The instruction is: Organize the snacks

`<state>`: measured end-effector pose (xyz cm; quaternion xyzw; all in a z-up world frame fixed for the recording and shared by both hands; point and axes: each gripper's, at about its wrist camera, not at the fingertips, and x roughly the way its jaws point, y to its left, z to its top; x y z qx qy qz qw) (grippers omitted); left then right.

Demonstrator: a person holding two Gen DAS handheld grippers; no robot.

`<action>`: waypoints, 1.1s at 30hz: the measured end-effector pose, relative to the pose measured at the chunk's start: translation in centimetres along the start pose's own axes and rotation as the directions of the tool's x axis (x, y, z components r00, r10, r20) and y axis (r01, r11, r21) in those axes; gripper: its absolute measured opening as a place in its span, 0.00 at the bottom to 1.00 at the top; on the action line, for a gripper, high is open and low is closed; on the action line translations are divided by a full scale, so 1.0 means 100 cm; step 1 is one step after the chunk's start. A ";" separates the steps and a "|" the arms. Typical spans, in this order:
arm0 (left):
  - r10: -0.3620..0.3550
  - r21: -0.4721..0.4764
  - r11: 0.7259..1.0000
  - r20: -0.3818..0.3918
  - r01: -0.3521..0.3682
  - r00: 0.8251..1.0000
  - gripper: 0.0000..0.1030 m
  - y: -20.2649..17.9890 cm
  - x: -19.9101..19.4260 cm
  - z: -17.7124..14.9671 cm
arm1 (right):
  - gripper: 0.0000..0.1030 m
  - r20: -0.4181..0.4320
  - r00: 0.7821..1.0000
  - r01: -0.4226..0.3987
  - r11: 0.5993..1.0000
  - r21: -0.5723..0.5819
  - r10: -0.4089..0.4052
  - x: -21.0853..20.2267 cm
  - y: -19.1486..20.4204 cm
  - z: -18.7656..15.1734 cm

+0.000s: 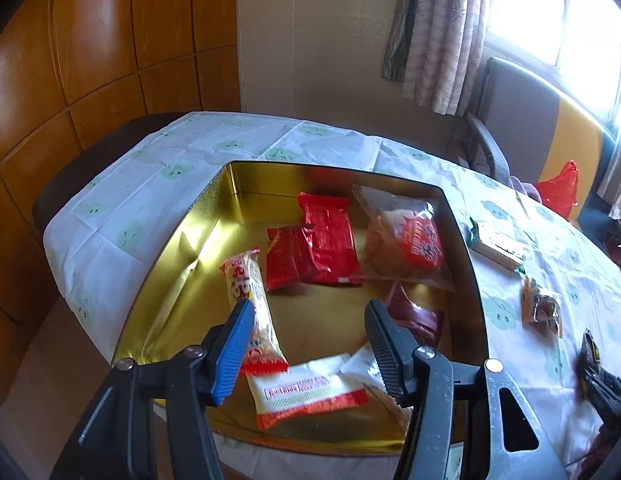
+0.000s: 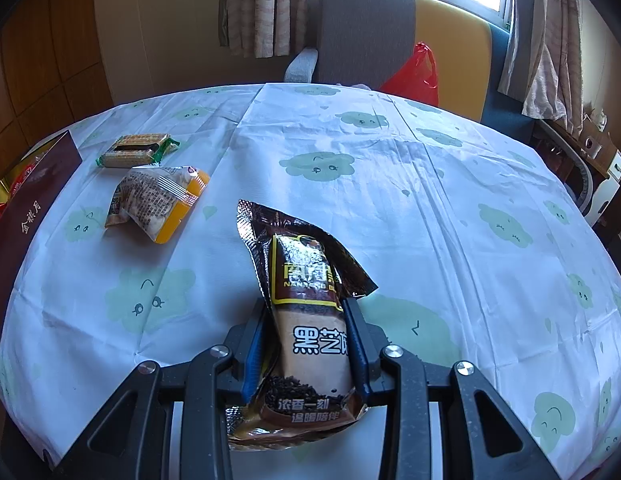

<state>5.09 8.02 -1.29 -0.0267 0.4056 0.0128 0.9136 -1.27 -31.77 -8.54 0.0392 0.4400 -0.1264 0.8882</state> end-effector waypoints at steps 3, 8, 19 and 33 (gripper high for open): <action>-0.004 0.003 1.000 -0.002 0.004 1.000 0.57 -0.002 -0.003 -0.004 | 0.36 0.005 1.000 0.003 1.000 -0.003 -0.003 -0.001 0.000 -0.001; -0.006 0.006 1.000 -0.009 0.006 1.000 0.58 -0.003 -0.006 -0.010 | 0.36 0.009 1.000 0.009 1.000 -0.004 -0.009 -0.001 0.002 -0.001; -0.009 0.009 1.000 -0.021 0.009 1.000 0.58 -0.004 -0.006 -0.017 | 0.36 0.016 1.000 0.009 1.000 -0.005 -0.009 -0.001 0.002 -0.002; 0.012 0.012 1.000 0.012 -0.012 1.000 0.61 0.002 -0.009 -0.020 | 0.35 -0.008 1.000 0.020 1.000 -0.006 -0.020 0.000 0.005 0.000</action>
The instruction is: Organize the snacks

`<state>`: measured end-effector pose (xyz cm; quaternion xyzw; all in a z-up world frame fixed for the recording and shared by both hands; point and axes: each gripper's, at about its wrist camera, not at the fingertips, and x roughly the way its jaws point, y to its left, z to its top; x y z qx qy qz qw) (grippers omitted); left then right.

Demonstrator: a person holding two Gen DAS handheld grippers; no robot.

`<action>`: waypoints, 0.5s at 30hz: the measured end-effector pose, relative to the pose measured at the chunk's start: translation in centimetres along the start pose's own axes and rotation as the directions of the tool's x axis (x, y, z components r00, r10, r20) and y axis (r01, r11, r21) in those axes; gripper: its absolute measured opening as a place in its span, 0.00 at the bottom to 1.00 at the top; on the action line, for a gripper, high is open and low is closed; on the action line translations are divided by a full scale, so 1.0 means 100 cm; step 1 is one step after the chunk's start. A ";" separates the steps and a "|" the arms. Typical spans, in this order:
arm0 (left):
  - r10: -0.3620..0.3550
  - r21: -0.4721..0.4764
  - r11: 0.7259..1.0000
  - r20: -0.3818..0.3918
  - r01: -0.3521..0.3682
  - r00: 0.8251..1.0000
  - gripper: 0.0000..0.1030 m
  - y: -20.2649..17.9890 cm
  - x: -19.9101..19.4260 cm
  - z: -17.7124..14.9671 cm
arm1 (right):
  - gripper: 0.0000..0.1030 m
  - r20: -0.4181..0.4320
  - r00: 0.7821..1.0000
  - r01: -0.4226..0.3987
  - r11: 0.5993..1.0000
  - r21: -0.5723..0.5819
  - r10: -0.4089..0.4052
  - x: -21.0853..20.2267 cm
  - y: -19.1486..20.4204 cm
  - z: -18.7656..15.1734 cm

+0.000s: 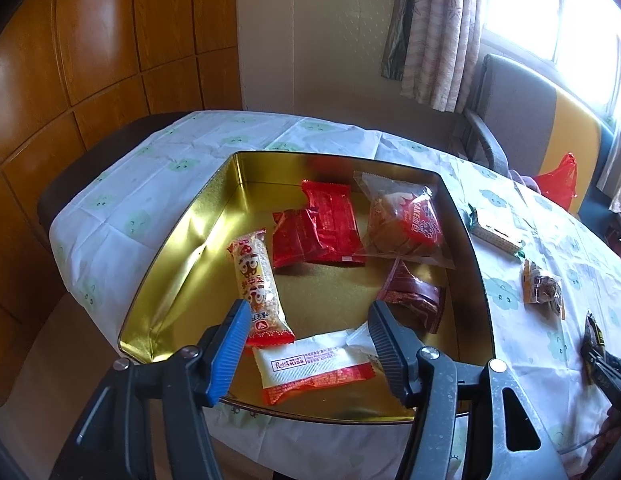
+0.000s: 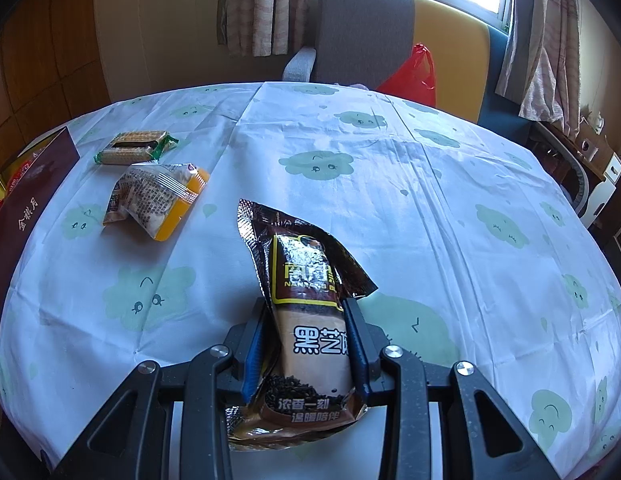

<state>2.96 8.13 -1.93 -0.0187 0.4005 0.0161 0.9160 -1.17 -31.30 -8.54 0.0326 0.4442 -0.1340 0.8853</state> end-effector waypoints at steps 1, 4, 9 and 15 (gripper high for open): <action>-0.001 -0.001 1.000 0.001 0.001 1.000 0.61 0.001 0.000 0.000 | 0.35 -0.006 1.000 0.001 1.000 -0.003 -0.001 0.000 0.001 0.000; -0.005 -0.009 1.000 -0.003 0.005 1.000 0.61 0.004 0.002 -0.001 | 0.35 -0.026 1.000 0.003 1.000 -0.008 -0.003 0.000 0.002 0.002; -0.011 -0.017 1.000 -0.006 0.011 1.000 0.61 0.007 0.004 -0.002 | 0.34 -0.057 0.998 0.008 1.000 -0.013 -0.009 0.000 0.005 0.004; 0.007 -0.043 0.999 0.012 -0.006 1.000 0.61 0.015 0.003 0.001 | 0.29 -0.104 0.989 -0.099 0.993 0.060 0.105 -0.010 0.011 0.009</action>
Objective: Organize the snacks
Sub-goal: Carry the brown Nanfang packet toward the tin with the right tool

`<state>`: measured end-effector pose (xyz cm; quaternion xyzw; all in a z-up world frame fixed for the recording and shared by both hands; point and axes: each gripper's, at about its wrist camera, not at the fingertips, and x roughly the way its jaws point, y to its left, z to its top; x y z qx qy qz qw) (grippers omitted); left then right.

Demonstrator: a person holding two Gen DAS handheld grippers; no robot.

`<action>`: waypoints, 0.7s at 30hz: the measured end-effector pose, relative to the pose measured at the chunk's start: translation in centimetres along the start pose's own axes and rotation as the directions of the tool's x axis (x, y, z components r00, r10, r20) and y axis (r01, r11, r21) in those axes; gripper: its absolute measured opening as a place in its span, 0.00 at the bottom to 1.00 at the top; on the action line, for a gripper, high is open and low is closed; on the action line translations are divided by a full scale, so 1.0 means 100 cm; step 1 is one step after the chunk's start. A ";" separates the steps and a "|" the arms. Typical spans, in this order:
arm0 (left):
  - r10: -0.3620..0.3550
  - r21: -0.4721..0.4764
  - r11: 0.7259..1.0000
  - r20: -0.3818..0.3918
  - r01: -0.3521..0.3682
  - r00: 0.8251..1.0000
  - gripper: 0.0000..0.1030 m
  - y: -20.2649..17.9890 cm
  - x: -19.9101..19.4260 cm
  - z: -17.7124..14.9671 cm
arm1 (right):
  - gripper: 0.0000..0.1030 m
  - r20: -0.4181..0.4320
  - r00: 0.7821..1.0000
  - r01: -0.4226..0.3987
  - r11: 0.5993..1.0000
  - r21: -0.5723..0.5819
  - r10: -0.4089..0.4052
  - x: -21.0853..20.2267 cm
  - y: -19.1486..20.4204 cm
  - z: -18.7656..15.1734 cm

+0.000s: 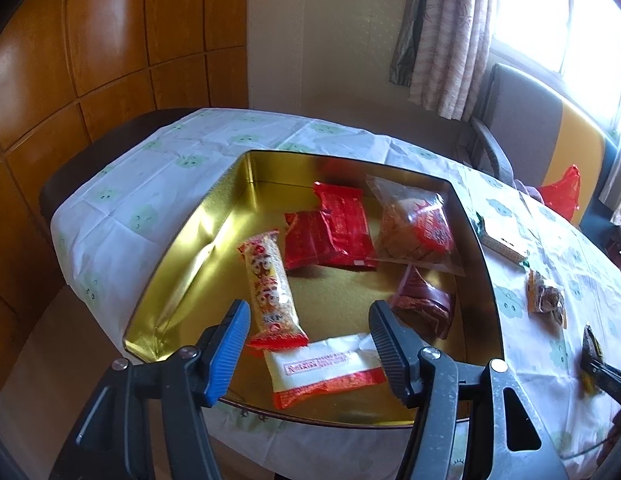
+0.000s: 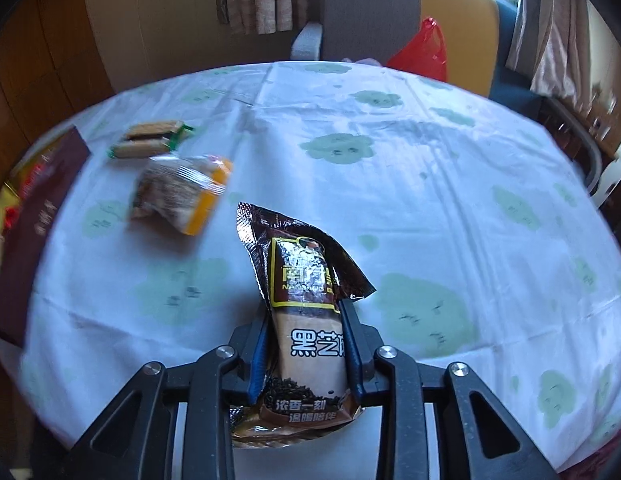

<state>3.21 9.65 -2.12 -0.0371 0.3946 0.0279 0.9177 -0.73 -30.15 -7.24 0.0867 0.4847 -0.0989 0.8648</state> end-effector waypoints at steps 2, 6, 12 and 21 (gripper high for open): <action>0.013 -0.010 1.000 0.008 -0.013 1.000 0.61 0.004 0.000 0.001 | 0.27 0.005 0.999 -0.049 0.999 -0.022 0.049 -0.008 0.016 0.002; 0.043 -0.036 0.998 0.016 -0.043 0.999 0.61 0.016 0.001 0.006 | 0.25 0.016 0.984 -0.173 0.974 -0.149 0.177 -0.029 0.069 0.011; 0.064 -0.070 0.996 0.015 -0.063 0.998 0.61 0.030 0.003 0.008 | 0.09 0.008 0.948 -0.295 0.886 -0.359 0.319 -0.051 0.160 0.021; 0.047 -0.064 0.997 -0.004 -0.047 0.999 0.61 0.027 0.008 0.005 | 0.15 -0.033 0.948 -0.303 0.867 -0.395 0.316 -0.031 0.195 0.026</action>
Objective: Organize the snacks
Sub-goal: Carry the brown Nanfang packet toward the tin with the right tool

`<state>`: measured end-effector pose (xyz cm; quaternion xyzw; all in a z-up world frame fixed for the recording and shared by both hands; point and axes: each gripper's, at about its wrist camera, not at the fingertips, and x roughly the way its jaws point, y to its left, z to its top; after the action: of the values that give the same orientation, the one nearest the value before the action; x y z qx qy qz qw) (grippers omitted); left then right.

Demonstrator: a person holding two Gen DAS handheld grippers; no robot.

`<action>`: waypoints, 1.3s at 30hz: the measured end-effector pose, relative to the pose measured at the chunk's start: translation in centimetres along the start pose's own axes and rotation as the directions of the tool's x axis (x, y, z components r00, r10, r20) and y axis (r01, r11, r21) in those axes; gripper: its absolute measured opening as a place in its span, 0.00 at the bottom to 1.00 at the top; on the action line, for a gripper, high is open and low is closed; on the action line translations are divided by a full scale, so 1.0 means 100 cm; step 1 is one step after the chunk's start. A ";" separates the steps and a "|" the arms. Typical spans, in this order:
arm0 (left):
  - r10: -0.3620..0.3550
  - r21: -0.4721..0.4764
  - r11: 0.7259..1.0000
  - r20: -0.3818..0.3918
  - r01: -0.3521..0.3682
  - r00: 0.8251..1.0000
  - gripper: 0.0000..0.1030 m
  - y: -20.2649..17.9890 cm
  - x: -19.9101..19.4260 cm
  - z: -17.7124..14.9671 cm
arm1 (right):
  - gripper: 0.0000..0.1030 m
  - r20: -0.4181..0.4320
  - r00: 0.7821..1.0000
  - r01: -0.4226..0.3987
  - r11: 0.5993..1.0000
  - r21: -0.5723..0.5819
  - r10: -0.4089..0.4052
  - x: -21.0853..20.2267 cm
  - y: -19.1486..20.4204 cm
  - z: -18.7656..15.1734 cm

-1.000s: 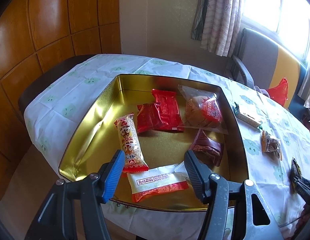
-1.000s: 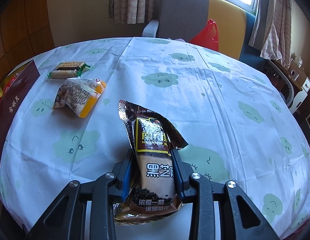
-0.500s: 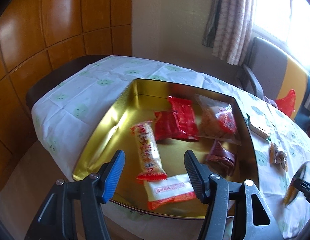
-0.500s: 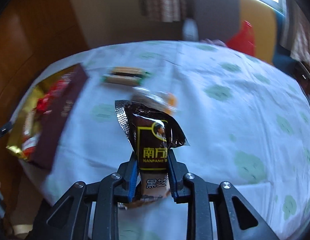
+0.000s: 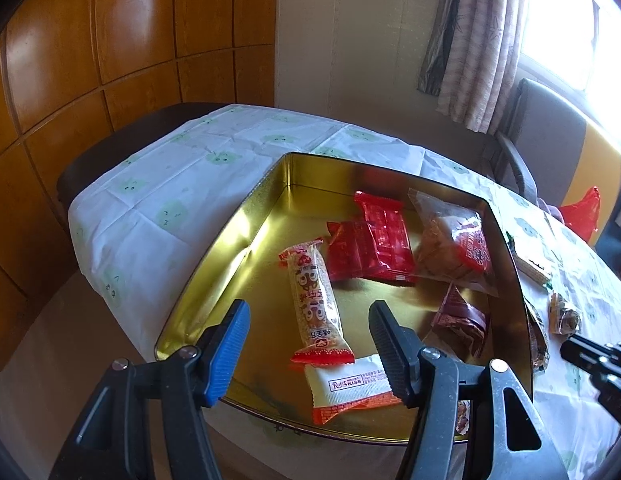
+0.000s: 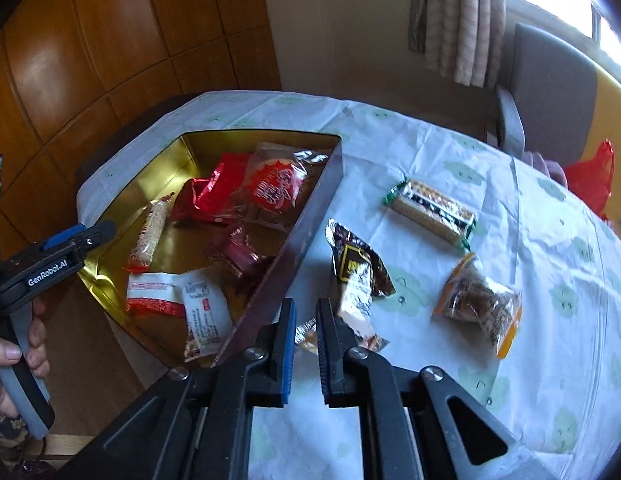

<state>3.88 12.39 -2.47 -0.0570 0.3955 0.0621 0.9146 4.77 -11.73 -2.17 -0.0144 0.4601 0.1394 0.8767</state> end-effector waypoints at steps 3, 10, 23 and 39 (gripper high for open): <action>-0.002 0.000 1.000 -0.010 0.002 1.000 0.61 -0.001 0.002 -0.001 | 0.30 -0.024 0.999 0.025 0.999 0.024 -0.025 0.007 -0.014 -0.008; -0.008 0.009 1.000 -0.001 0.008 1.000 0.63 -0.004 0.000 -0.002 | 0.39 -0.089 0.995 -0.024 0.989 0.146 0.037 0.038 -0.040 0.004; 0.020 0.003 1.000 0.009 -0.020 1.000 0.63 0.001 0.001 0.001 | 0.22 -0.073 0.995 0.084 0.984 0.154 -0.073 0.038 -0.043 -0.005; 0.029 -0.015 0.999 0.036 -0.028 0.999 0.63 0.006 -0.008 0.005 | 0.22 0.029 0.991 -0.134 0.991 0.000 0.134 -0.005 0.033 0.030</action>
<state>3.60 13.01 -1.59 -0.0567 0.3790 0.0790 0.9203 6.08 -8.26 0.33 0.0195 0.4477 0.1975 0.8719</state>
